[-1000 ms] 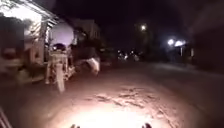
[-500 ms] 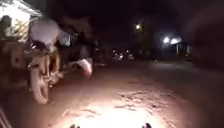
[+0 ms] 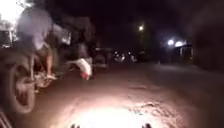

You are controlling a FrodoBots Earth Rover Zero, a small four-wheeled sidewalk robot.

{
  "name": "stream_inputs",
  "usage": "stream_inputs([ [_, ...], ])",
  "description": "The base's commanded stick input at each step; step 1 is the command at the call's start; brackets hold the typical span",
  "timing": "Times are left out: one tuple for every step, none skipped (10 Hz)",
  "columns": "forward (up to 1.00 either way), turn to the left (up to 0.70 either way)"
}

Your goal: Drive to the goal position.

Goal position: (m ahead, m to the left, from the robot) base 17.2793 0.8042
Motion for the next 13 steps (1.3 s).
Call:
stream_inputs([
  [0.85,-0.34],
  [0.85,-0.28],
  [0.85,-0.07],
  [0.85,0.00],
  [0.85,0.00],
  [0.85,0.00],
  [0.85,0.00],
  [0.85,0.00],
  [0.85,0.00],
  [0.85,0.00],
  [0.85,0.00],
  [0.85,0.00],
  [0.85,0.00],
])
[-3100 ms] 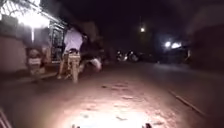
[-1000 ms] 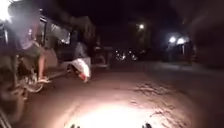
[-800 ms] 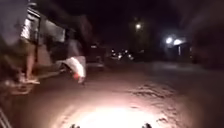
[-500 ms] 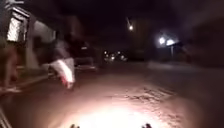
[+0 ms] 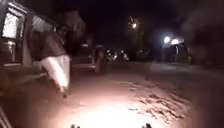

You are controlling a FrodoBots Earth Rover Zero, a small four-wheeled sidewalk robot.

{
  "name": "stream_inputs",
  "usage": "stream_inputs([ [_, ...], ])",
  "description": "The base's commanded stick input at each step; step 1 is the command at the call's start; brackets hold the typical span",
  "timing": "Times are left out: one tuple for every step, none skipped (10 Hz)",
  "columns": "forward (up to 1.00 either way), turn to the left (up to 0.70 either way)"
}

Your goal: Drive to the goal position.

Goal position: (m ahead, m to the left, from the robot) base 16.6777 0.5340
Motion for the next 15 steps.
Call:
stream_inputs([
  [0.85,0.00],
  [0.85,0.00],
  [0.85,-0.09],
  [0.85,-0.34],
  [0.85,-0.34],
  [0.85,-0.05],
  [0.85,0.00],
  [0.85,0.00],
  [0.85,0.00],
  [0.85,0.00],
  [0.85,0.00],
  [0.85,0.00],
  [0.85,0.00],
  [0.85,0.00],
  [0.85,0.00],
])
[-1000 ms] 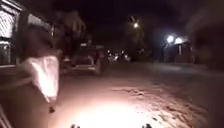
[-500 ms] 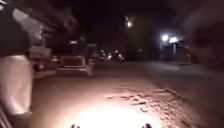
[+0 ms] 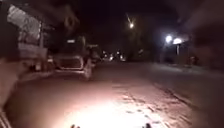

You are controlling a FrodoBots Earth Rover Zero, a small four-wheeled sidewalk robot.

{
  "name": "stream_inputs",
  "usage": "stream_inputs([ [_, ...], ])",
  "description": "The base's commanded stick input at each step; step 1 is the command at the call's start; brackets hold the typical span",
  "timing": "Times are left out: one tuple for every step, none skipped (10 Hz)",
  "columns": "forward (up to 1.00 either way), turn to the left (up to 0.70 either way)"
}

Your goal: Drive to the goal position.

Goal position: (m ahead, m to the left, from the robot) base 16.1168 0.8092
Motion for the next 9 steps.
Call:
stream_inputs([
  [0.85,0.00],
  [0.85,0.00],
  [0.85,-0.04],
  [0.85,-0.25],
  [0.85,-0.34],
  [0.85,-0.34],
  [0.85,-0.11],
  [0.85,0.00],
  [0.85,0.00],
])
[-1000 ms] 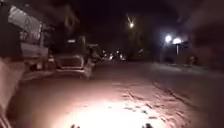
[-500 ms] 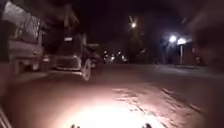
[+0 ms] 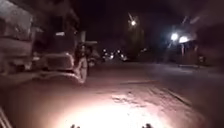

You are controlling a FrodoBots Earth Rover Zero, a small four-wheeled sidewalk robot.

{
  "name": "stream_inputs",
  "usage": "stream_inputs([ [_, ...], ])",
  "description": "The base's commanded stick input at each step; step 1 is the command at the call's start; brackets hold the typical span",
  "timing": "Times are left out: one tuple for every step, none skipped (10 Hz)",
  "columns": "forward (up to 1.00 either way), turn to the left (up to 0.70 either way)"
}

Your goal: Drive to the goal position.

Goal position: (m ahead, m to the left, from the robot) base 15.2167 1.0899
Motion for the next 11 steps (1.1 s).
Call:
stream_inputs([
  [0.85,0.00],
  [0.85,0.00],
  [0.85,0.00],
  [0.85,0.00],
  [0.85,0.00],
  [0.85,0.00],
  [0.85,0.00],
  [0.85,0.00],
  [0.85,0.00],
  [0.85,0.00],
  [0.85,0.00],
])
